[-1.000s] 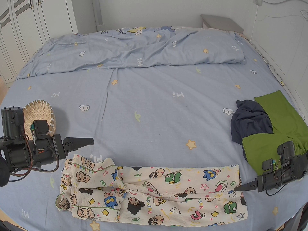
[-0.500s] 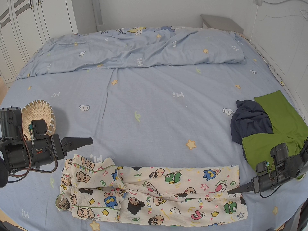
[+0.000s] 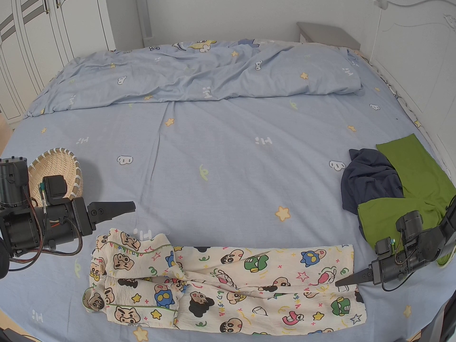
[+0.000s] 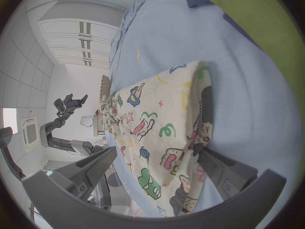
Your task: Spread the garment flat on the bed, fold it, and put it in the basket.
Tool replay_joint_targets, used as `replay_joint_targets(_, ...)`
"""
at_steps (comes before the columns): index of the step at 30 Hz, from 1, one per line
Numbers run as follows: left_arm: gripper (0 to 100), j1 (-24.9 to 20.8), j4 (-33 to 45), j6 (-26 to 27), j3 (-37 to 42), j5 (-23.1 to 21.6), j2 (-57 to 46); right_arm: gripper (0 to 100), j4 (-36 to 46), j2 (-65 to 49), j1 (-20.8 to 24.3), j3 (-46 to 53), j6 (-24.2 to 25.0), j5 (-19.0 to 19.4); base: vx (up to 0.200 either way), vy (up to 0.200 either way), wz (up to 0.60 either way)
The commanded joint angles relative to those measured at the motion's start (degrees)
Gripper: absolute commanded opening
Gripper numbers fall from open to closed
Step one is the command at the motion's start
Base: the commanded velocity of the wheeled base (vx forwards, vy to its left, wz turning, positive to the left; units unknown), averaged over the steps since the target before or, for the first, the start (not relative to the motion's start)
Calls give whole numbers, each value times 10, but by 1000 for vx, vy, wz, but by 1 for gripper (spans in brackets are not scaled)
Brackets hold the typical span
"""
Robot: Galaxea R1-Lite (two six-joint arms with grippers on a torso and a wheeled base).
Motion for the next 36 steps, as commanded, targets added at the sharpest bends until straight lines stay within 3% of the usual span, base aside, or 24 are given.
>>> replay_joint_targets(1, 100, 0, 1, 0, 0, 0, -7, 100, -1, 6, 9, -3, 0, -2, 0, 0, 0)
replay_joint_targets(6, 100, -2, 1, 0, 0, 0, -8, 100, -2, 5, 29, 3, 0, -2, 0, 0, 0)
replay_joint_targets(19, 100, -2, 1, -2, -1, 0, -22, 100, -1, 5, 28, 0, 2, -2, 0, 0, 0)
replay_joint_targets(20, 100, -2, 1, -2, -1, 0, -22, 0, -1, 5, 28, 0, 2, -2, 0, 0, 0)
replay_joint_targets(36, 100, -2, -2, -8, -5, -3, -19, 0, -1, 2, 21, 3, 3, -3, 0, 0, 0)
